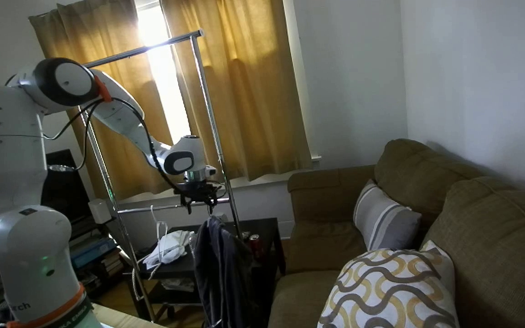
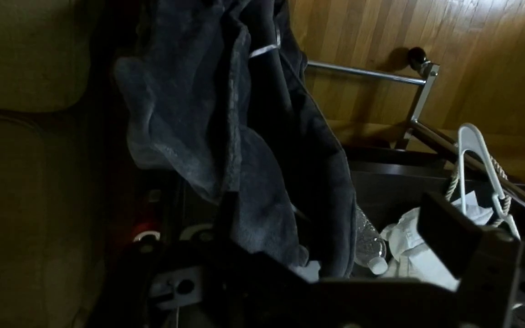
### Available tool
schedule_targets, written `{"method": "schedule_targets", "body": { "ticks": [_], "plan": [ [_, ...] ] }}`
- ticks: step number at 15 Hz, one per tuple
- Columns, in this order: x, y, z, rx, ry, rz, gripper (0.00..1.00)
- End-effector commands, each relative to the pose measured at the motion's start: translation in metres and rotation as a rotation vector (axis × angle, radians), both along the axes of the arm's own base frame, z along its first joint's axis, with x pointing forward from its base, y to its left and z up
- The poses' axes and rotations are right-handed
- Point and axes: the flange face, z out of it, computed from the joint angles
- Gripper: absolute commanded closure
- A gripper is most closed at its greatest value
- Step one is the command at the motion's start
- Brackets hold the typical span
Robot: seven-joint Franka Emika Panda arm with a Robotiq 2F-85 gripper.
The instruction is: Hang the rob on the top railing
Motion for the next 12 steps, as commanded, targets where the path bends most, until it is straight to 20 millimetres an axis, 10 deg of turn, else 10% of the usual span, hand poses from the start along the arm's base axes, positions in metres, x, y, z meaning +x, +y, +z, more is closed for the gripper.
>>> {"method": "schedule_targets", "body": {
  "ticks": [1, 12],
  "plan": [
    [0.023, 0.005, -0.029, 0.064, -0.093, 0.006, 0.0],
    [0.04, 0.006, -0.056, 0.047, -0.206, -0.007, 0.0]
  ]
}}
